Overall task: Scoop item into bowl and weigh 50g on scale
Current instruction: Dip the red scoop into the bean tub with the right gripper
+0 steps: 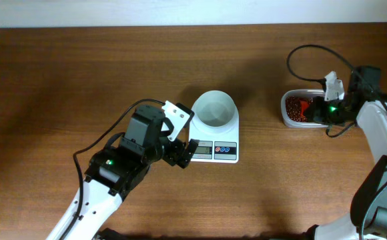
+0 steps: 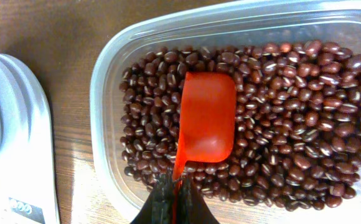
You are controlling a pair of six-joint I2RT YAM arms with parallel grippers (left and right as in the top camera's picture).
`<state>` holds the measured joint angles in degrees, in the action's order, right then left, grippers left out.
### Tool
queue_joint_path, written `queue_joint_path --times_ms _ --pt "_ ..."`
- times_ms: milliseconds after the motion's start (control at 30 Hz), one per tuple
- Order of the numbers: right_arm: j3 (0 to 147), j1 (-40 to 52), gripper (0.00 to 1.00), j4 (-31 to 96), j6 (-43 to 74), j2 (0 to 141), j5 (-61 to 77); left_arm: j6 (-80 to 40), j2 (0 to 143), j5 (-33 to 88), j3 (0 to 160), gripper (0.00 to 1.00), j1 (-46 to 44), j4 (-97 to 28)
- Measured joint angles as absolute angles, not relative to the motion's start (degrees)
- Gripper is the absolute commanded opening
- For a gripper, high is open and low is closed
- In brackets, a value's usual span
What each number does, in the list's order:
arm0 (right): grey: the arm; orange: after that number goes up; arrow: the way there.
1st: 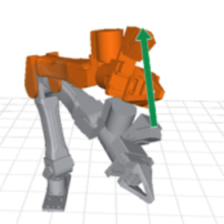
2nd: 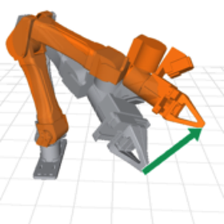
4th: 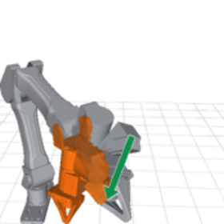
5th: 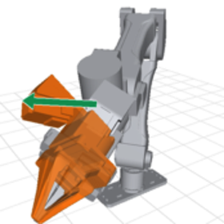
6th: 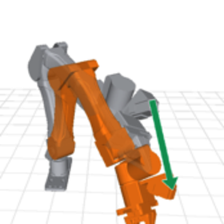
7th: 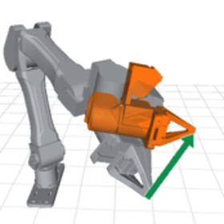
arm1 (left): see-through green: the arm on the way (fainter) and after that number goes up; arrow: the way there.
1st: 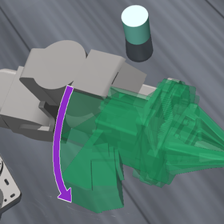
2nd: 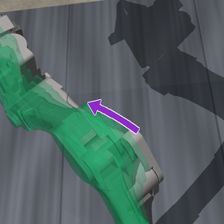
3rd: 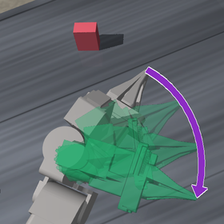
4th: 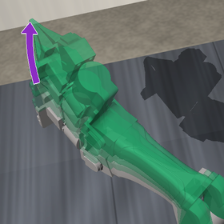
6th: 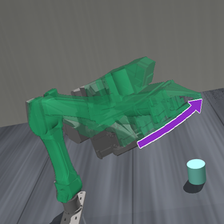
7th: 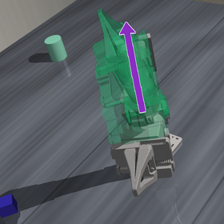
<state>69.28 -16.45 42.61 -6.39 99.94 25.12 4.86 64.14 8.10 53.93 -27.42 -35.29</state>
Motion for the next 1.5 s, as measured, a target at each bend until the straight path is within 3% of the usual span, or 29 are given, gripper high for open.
queue_joint_path --times_ms 433,1500 --pt "69.34 -25.71 0.04 43.03 -6.44 107.5 45.01 4.86 64.14 8.1 53.93 0.99 -27.42 -35.29" --pt "69.32 -34.17 0.04 45.71 -6.76 109.58 59.79 4.86 64.14 8.1 53.93 0.99 -27.42 -35.29"
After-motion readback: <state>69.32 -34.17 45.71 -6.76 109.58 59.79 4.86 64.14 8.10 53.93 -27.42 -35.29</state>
